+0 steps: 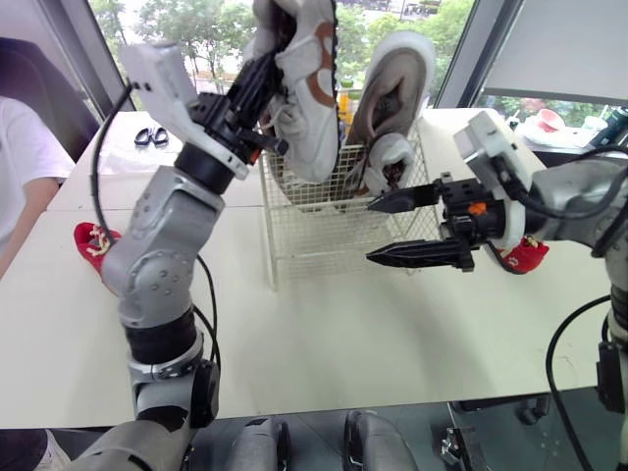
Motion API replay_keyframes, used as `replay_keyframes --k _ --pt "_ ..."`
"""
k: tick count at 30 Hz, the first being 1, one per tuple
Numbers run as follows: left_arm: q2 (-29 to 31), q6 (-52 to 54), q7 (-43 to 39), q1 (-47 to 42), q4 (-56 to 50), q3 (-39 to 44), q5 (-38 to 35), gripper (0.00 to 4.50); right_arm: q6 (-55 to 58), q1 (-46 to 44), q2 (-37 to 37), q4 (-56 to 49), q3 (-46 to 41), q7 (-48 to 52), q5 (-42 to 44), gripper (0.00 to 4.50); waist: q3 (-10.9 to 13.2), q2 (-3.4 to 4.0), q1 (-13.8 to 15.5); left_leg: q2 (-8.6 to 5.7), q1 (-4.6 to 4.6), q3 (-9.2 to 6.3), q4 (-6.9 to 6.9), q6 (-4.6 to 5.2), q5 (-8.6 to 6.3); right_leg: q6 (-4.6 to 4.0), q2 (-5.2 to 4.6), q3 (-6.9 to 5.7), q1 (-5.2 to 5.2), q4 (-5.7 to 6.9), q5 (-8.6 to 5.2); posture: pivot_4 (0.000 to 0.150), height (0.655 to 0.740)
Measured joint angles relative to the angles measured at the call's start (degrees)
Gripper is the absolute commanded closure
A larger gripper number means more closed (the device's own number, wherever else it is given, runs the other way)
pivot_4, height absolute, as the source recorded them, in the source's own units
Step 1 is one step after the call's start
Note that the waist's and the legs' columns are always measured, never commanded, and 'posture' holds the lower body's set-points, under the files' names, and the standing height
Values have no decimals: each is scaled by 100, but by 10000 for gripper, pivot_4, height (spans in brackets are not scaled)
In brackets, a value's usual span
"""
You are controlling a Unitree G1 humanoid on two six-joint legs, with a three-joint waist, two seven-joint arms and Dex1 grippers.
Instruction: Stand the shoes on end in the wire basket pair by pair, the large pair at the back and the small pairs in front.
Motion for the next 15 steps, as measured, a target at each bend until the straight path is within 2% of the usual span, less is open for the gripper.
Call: replay_keyframes --k 4,9,15 --pt "-325 -784 -24 26 554 -493 770 44853 63 184 -60 -191 -16 -157 40 0 0 0 10 -2 -4 1 3 20 -11 0 -3 0 2 -6 0 1500 7400" --pt "-559 -1387 -87 618 677 -1262 1603 44853 79 383 -150 -258 -121 -312 119 0 0 -1 2 -1 -7 4 3 27 -16 0 -5 1 -4 -5 0 1500 7400" --pt "-586 -2809 209 843 935 -1951 3216 44853 90 471 -152 -347 -259 -510 302 0 -2 2 3 1 -6 2 3 37 -22 -1 -7 1 -5 -5 0 1500 7400"
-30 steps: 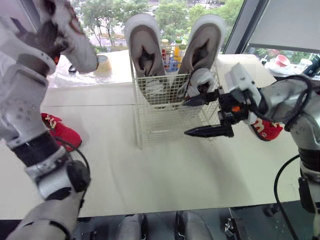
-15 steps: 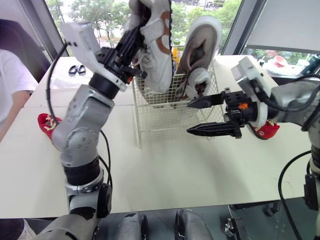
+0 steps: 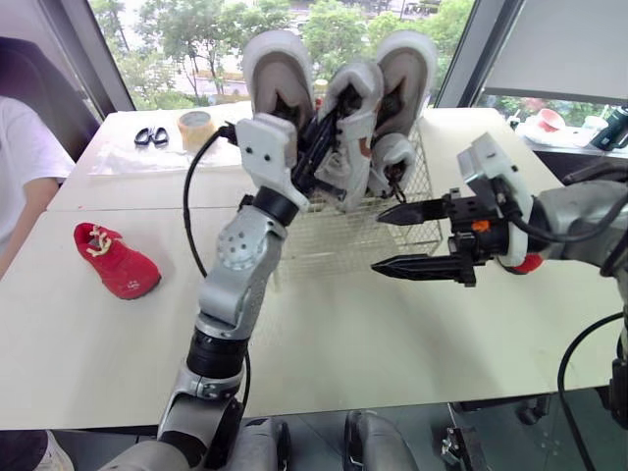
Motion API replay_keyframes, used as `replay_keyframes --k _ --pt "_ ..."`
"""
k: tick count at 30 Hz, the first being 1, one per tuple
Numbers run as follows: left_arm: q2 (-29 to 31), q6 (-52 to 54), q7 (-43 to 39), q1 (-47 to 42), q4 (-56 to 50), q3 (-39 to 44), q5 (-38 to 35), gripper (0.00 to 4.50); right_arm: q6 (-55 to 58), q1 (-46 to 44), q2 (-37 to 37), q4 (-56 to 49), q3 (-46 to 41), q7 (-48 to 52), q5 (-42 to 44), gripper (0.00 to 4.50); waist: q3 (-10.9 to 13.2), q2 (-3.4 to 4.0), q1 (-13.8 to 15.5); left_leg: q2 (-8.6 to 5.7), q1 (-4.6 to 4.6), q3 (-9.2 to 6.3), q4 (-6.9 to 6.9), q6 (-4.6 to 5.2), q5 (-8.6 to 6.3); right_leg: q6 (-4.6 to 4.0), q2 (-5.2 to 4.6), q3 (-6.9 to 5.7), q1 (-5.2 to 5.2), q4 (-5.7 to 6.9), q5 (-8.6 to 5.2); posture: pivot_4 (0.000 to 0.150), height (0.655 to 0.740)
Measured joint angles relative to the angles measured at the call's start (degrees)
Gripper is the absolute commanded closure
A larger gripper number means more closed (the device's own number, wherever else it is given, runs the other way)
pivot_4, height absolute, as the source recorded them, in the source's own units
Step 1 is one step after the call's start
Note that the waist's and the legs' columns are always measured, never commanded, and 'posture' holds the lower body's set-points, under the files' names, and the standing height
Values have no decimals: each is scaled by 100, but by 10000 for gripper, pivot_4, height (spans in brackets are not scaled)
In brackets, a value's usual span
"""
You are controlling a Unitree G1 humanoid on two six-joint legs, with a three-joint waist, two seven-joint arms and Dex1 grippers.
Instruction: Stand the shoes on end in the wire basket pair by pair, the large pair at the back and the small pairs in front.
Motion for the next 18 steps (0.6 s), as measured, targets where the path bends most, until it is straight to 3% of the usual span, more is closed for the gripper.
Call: replay_keyframes --k 5,12,18 --pt "8 -874 311 157 268 -155 915 44853 0 10 0 -1 -27 -106 116 0 0 1 5 0 -3 0 0 2 -1 0 -7 -1 -3 0 0 1500 7400" --pt "7 -1628 801 354 663 -148 1655 44853 0 15 0 -2 -28 -223 224 0 -1 2 1 0 -3 0 0 5 -3 0 -11 -1 -5 0 0 1500 7400" --pt "-9 -1882 949 485 1424 -53 1771 44853 -10 35 0 -2 -28 -268 256 0 -1 2 5 0 -9 0 0 7 -4 0 -13 -2 -10 -1 0 1500 7400"
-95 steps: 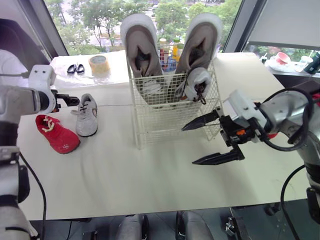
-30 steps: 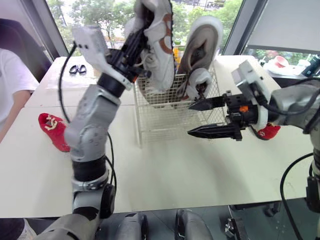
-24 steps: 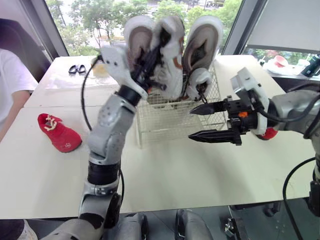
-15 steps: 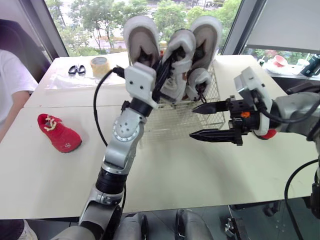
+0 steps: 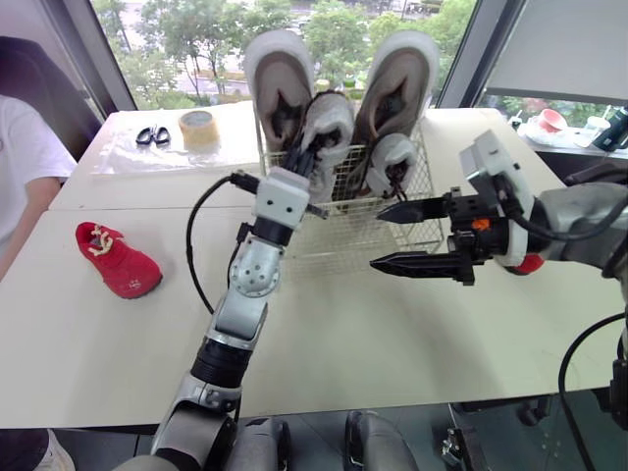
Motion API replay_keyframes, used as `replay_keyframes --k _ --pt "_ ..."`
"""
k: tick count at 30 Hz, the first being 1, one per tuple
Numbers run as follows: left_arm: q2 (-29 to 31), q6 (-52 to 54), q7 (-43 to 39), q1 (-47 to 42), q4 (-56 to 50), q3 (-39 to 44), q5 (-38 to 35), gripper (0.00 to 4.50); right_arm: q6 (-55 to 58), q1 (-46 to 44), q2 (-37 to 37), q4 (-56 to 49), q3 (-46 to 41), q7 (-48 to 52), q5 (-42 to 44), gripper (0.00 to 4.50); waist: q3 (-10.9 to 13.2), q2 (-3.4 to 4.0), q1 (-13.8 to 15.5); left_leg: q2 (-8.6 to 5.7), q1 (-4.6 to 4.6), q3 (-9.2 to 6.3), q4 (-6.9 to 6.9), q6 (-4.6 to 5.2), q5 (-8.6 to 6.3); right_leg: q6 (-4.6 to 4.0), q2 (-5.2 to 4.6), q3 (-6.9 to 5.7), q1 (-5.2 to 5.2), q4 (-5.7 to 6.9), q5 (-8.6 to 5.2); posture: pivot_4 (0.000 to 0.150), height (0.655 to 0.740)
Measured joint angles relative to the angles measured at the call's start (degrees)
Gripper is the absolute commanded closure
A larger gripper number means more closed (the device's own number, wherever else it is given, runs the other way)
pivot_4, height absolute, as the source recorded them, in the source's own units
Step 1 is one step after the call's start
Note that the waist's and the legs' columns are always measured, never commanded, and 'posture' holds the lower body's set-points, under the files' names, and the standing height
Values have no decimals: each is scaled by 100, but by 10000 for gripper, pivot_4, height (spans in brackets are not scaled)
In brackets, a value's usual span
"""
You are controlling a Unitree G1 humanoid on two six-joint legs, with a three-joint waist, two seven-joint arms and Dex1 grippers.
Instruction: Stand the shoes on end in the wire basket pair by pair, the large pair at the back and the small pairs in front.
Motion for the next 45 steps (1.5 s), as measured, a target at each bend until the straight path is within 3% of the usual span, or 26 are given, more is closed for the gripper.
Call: replay_keyframes --k 1,4,10,16,20,25,27,31,32,35,38,45 --pt "-17 0 -19 15 30 9 -49 44853 -6 0 0 0 0 -6 2 0 0 0 -2 0 -1 0 0 0 0 0 -1 0 0 -1 0 1500 7400" --pt "-119 61 -141 149 16 52 -298 34211 -18 6 1 -1 0 -34 2 0 0 0 -4 0 -1 -1 0 1 -1 0 -4 0 -1 0 0 1500 7400" --pt "28 562 -458 552 -665 131 -616 4933 -66 110 -5 -11 0 -39 -10 0 0 0 -12 5 -1 -1 -1 0 -1 0 -2 0 -3 0 0 1500 7400" --pt "651 1476 -1218 1152 -2052 131 -1063 4933 -179 224 -4 -2 2 -10 -54 0 -1 1 -6 4 -3 -2 -1 0 -1 -1 -1 0 -4 1 -1 1500 7400" --pt "1098 2616 -1684 1179 -2913 436 -1870 4933 -237 287 4 23 1 -11 -52 0 -1 2 -15 5 -3 -3 0 0 -1 -4 0 0 -4 -1 -3 1500 7400" --pt "1625 3555 -1788 997 -3259 1047 -2333 4933 -253 353 131 313 -269 -114 67 0 -3 5 -9 4 -3 -4 1 -1 0 -2 14 -1 -2 1 -1 1500 7400" --pt "1830 3861 -1884 811 -3250 1300 -2572 2331 -254 239 364 631 -597 -298 299 0 -3 6 -9 4 -3 -1 1 -1 0 -1 15 0 -2 0 -1 1500 7400" --pt "2052 4788 -2010 173 -3192 2013 -3731 2331 -185 -86 437 1383 -1359 -694 790 0 -2 6 1 3 -7 -4 1 -2 0 -1 16 -1 -1 -3 -1 1500 7400" --pt "2246 5223 -2139 27 -3163 2253 -4327 2331 -227 -90 364 1567 -1576 -809 778 0 -2 5 -4 3 -7 -4 1 -4 1 0 17 -1 -1 -2 -1 1500 7400" --pt "3151 6227 -2821 58 -3142 2756 -5790 2331 -779 269 -11 2109 -2033 -1135 120 0 -4 7 -24 4 -7 1 -2 -36 19 9 21 0 -2 -2 -8 1500 7400" --pt "3651 6765 -3266 449 -3185 3108 -6805 2331 -1463 964 -167 2548 -2269 -1331 -757 0 -4 9 -25 0 -2 8 -4 -38 21 15 18 5 -2 0 -11 1500 7400" --pt "3740 7219 -3180 1304 -3872 2920 -8482 2331 -2450 2604 100 2440 -2778 -1655 -1863 0 -5 13 -8 -1 12 7 -4 -52 28 15 19 12 13 -1 -12 1500 7400"
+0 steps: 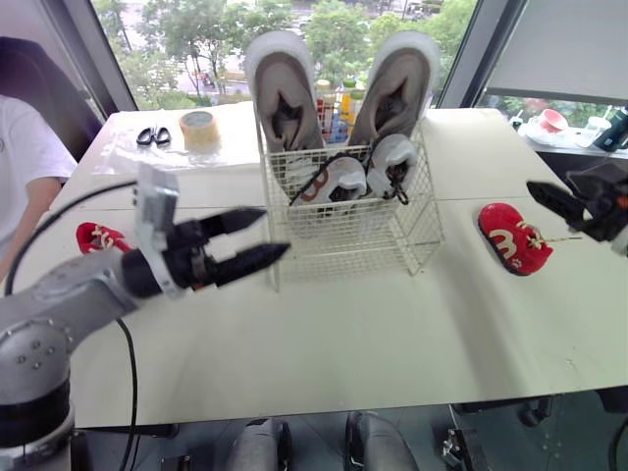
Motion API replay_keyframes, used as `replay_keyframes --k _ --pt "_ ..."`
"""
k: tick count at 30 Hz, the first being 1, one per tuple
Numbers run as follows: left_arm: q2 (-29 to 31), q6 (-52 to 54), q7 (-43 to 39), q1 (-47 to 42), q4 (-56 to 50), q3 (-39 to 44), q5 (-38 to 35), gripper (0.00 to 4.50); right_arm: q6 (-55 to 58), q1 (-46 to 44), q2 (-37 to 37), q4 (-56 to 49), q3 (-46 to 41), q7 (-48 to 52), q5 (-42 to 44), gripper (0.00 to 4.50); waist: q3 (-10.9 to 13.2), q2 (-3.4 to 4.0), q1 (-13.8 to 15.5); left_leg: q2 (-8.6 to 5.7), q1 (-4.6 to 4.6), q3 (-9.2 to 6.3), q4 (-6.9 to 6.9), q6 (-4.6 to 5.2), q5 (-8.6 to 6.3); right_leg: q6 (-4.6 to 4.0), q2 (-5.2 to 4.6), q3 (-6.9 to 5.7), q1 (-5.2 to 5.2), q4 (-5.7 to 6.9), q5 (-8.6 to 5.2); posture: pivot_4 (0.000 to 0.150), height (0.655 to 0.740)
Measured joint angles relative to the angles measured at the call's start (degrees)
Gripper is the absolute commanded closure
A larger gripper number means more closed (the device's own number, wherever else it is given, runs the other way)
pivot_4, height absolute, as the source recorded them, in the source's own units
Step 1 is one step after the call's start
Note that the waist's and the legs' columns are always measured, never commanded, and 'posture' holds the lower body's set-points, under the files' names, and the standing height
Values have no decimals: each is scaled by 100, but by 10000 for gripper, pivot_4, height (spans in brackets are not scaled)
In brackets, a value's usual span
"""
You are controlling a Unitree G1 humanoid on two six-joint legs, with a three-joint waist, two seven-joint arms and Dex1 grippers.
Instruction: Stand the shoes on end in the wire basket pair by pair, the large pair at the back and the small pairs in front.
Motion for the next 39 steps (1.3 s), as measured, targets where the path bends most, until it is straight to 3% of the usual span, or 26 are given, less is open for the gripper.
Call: replay_keyframes --k 4,9,14,24,39 --pt "-133 -83 333 366 -414 -447 -193 2331 28 947 428 -655 -265 -345 -186 0 -4 7 -10 2 11 1 -2 -1 0 -4 6 6 6 1 -1 1500 7400" --pt "-179 -158 393 815 -774 -1255 166 2331 28 1915 1130 -1215 -307 -566 -278 0 -31 22 -3 5 16 0 -5 25 -17 -27 14 15 10 -1 -13 1500 7400" --pt "-189 -329 435 917 -986 -1540 307 2331 -191 2028 1377 -1172 -304 -794 -500 0 -51 57 -7 3 18 0 -4 31 -20 -34 15 20 8 -7 -12 1500 7400" --pt "-104 -449 700 939 -986 -1692 303 2331 -901 1511 1742 -10 225 -915 -1030 0 -54 65 -12 4 16 -1 -4 33 -20 -39 21 24 6 -7 -14 1500 7400" --pt "324 -457 990 858 -982 -1731 138 2331 -2510 -333 1650 3162 843 -557 -1863 0 -57 74 -56 4 18 2 -5 35 -20 -38 28 31 6 -7 -14 1500 7400"
